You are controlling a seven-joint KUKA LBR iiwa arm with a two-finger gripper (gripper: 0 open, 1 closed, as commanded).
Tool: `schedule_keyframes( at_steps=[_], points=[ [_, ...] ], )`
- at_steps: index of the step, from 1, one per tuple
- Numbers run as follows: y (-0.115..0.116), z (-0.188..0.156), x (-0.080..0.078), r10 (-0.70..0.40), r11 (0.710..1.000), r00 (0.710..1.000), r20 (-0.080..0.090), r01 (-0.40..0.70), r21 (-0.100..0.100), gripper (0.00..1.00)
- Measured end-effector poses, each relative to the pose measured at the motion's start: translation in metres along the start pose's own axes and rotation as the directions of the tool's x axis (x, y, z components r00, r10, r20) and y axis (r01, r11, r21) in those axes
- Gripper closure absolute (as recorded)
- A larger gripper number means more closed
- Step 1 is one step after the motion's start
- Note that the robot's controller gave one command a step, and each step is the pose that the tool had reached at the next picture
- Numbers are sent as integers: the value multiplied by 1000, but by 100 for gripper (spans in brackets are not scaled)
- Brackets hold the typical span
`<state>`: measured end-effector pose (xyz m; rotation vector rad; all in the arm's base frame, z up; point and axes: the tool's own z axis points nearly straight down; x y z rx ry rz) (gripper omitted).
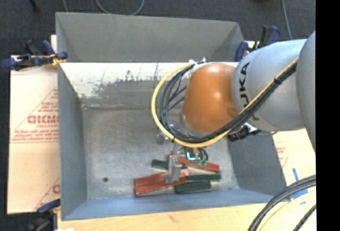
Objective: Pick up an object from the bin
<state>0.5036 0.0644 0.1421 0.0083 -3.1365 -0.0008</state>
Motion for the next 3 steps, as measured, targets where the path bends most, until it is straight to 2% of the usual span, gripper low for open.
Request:
schedule_keyframes(
  at_steps=[1, 2, 3],
  points=[
    [-16, 73, 10, -197, 980, 980, 4, 197, 2, 0],
    [-16, 71, 9, -194, 981, 981, 7, 194, 1, 100],
    [12, -60, 20, -213, 977, 977, 15, 213, 2, 100]
  ],
)
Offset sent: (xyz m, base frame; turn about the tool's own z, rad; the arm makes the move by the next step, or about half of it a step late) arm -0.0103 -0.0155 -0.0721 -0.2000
